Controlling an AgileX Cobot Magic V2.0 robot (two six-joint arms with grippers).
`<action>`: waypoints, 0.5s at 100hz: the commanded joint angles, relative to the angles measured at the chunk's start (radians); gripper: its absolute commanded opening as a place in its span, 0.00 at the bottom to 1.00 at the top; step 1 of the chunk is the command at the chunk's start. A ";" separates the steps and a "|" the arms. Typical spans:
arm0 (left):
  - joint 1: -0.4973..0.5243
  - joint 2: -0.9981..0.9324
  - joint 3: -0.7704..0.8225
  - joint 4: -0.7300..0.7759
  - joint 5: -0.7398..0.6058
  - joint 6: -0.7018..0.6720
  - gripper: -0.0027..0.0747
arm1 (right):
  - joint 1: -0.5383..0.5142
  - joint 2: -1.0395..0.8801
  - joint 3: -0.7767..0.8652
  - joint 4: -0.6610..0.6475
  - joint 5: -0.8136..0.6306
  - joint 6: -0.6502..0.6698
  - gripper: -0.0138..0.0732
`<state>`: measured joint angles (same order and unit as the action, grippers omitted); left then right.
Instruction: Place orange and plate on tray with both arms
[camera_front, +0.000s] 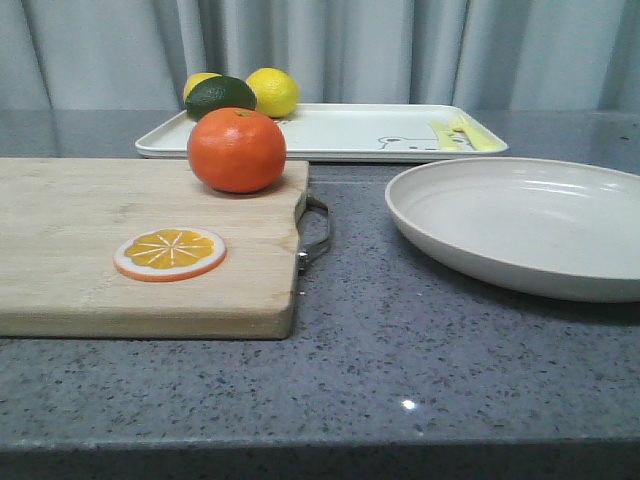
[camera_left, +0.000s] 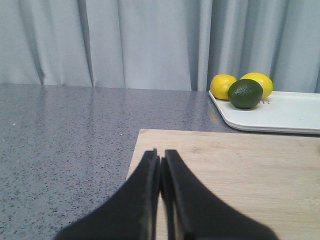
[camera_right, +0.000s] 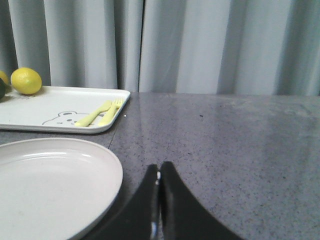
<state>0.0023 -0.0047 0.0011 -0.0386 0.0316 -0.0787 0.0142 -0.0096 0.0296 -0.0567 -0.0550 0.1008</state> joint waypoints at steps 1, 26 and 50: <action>0.002 -0.033 -0.007 -0.010 -0.090 -0.007 0.01 | -0.005 -0.014 -0.026 -0.011 -0.111 -0.003 0.07; 0.002 0.052 -0.111 -0.010 -0.097 -0.007 0.01 | -0.005 0.060 -0.118 -0.011 0.023 -0.003 0.08; 0.002 0.295 -0.248 -0.010 -0.138 -0.007 0.01 | -0.005 0.276 -0.263 -0.011 0.042 -0.003 0.08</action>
<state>0.0044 0.1880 -0.1651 -0.0386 0.0000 -0.0787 0.0142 0.1745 -0.1537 -0.0567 0.0532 0.1008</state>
